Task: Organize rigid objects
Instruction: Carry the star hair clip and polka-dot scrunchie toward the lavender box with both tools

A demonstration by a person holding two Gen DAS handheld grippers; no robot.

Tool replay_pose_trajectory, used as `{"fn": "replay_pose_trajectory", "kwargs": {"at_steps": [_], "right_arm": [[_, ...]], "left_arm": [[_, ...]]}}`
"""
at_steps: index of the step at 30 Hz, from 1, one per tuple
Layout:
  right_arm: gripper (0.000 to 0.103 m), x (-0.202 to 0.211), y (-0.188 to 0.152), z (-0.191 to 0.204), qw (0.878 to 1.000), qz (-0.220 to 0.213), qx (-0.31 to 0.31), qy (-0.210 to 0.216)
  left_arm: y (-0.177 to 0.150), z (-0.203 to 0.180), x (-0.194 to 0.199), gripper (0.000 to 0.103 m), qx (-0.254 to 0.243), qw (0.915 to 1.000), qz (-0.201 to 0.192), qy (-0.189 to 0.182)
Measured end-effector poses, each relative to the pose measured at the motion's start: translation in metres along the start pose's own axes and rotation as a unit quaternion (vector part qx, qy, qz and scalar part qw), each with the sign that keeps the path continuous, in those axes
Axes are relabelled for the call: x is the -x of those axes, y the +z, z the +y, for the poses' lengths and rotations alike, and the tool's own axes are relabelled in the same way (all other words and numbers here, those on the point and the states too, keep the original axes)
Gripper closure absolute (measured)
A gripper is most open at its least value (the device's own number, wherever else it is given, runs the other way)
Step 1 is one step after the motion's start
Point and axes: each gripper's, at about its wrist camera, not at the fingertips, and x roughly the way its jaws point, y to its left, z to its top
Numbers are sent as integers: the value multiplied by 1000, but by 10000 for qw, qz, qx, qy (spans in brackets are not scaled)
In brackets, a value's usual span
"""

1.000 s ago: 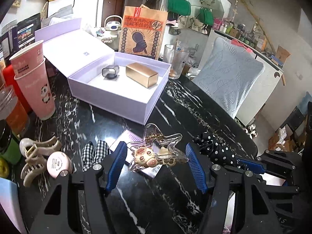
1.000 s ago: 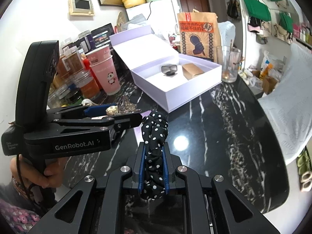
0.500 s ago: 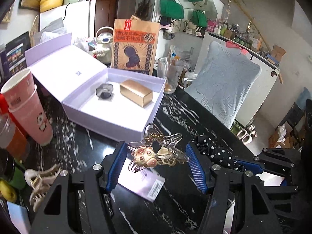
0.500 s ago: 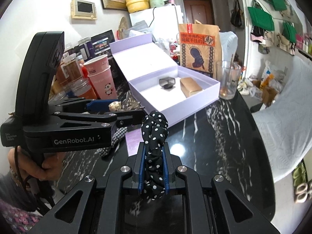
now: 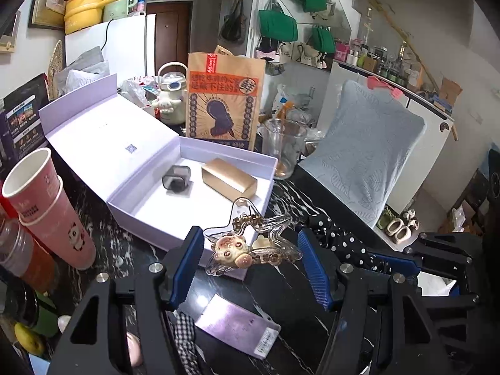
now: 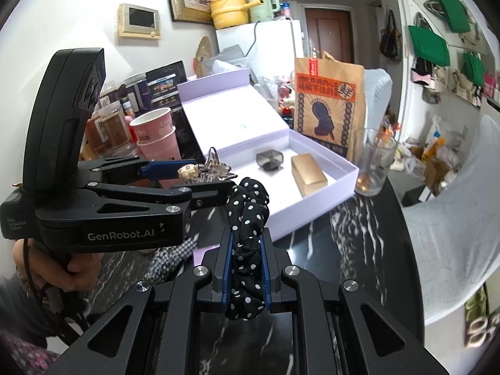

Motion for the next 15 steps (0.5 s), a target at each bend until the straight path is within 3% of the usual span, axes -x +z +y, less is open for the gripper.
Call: {"fn": "replay_pose_trajectory", "kwargs": {"at_steps": [15], "right_arm": [[88,-39,38,-16,9999,22,98,135]], "left_arm": [[37,27,-29,41,32,9998,-3,182]]}}
